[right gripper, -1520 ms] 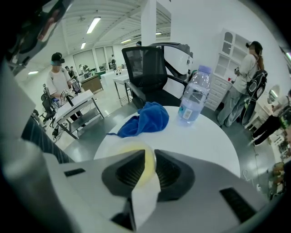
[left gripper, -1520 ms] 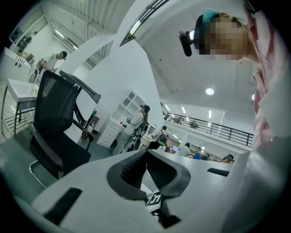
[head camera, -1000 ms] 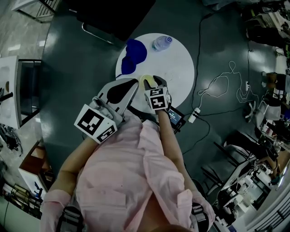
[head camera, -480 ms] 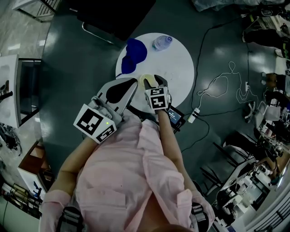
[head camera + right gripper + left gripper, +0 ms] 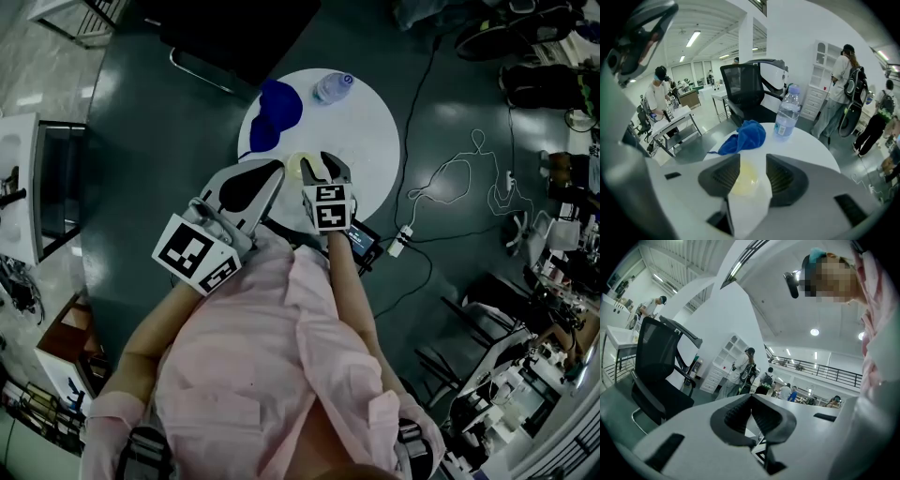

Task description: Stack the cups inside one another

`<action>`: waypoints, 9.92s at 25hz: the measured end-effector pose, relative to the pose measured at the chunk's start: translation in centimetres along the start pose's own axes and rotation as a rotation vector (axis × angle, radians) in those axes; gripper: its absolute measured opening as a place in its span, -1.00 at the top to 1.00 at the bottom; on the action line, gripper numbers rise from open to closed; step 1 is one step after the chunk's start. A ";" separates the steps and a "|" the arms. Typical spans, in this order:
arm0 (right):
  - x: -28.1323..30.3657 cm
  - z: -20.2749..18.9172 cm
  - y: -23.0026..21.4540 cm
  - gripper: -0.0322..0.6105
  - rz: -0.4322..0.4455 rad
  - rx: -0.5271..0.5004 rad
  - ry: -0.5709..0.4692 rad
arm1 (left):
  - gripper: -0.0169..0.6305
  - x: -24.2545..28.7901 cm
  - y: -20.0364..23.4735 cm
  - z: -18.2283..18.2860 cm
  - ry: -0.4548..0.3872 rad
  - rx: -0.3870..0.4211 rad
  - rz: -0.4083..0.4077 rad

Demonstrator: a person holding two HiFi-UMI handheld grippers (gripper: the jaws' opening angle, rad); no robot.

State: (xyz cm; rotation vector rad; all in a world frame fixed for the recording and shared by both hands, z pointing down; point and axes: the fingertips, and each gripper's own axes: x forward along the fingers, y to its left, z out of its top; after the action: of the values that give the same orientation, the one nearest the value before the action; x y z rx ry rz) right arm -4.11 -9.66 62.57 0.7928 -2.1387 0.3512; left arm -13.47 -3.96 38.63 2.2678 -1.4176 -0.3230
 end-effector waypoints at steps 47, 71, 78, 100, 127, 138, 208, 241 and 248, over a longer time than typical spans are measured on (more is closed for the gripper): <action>-22.3 8.1 -5.0 0.79 -0.222 0.366 -0.750 | 0.89 1.7 -3.4 -2.0 0.061 0.153 -0.140; -33.3 -2.0 -5.4 0.79 -0.234 0.340 -0.762 | 0.89 4.8 -18.5 -7.6 0.074 0.180 -0.302; -35.9 -6.2 -5.6 0.79 -0.260 0.318 -0.744 | 0.89 4.8 -23.6 -11.1 0.095 0.216 -0.383; -37.7 -11.3 -5.5 0.79 -0.303 0.358 -0.696 | 0.89 4.3 -26.6 -15.2 0.142 0.167 -0.416; -31.7 1.0 -4.5 0.79 -0.146 0.320 -0.708 | 0.89 -0.3 -13.1 -4.7 -0.015 0.116 -0.077; -24.6 5.0 -5.1 0.79 -0.115 0.343 -0.592 | 0.89 -1.2 -7.1 -2.2 0.017 0.131 -0.014; 3.7 -4.4 -0.4 0.51 0.127 0.142 0.207 | 0.89 -0.6 -0.2 0.9 -0.003 0.092 0.028; 0.6 -1.7 1.0 0.77 0.107 0.142 0.079 | 0.89 -1.0 -1.8 0.4 -0.005 0.064 0.004; -4.1 0.0 -1.4 0.77 0.076 0.177 -0.072 | 0.89 0.4 -5.2 -0.9 0.008 0.076 -0.021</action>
State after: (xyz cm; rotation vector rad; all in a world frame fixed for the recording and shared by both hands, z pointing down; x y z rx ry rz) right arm -1.25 -9.02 59.40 0.8359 -2.2316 0.5665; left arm -8.79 -2.19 36.93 2.3435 -1.4264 -0.2708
